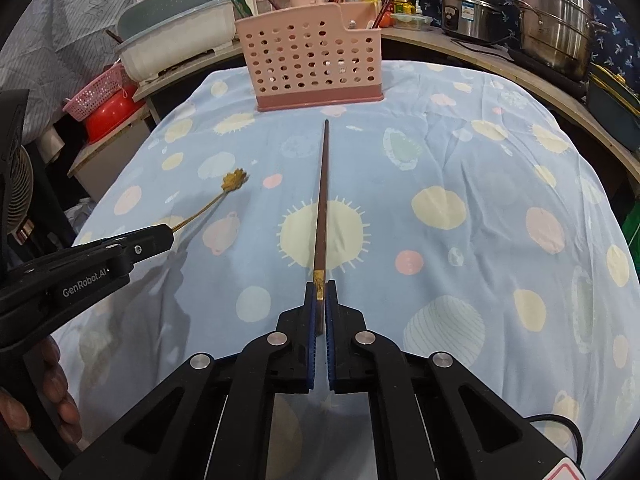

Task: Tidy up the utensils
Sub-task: 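Lift the spoon with the left tool while the right tool lifts the chopstick above the holder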

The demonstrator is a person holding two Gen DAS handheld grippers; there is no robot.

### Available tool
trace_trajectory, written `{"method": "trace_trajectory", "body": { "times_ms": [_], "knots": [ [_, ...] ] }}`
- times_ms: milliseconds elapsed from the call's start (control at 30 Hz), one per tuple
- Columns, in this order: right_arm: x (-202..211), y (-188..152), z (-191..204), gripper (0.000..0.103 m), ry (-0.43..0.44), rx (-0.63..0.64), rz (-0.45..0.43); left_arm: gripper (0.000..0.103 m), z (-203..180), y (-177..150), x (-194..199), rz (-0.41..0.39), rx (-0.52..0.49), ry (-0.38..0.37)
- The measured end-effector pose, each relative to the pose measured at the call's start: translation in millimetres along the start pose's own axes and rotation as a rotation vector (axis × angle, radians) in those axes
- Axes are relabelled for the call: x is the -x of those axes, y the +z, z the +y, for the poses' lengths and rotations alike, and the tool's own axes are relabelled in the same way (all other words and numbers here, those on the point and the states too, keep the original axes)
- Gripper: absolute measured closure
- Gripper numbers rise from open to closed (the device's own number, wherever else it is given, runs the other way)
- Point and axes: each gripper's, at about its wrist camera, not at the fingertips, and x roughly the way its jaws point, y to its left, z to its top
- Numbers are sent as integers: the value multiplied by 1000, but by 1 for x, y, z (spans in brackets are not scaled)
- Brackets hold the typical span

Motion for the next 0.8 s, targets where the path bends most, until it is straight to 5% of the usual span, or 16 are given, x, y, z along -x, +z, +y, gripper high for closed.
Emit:
{"method": "trace_trajectory", "body": {
  "times_ms": [367,667,800],
  "knots": [
    [-1,3,-3,99,47,-25,28,93,3,23,30,-79,18,-4],
    [-14,-1,8,95,24,23,53,93,1,22,27,-64,20,-3],
    [-13,-2,9,102,15,36,46,93,2,19,25,-54,17,-3]
  ]
}}
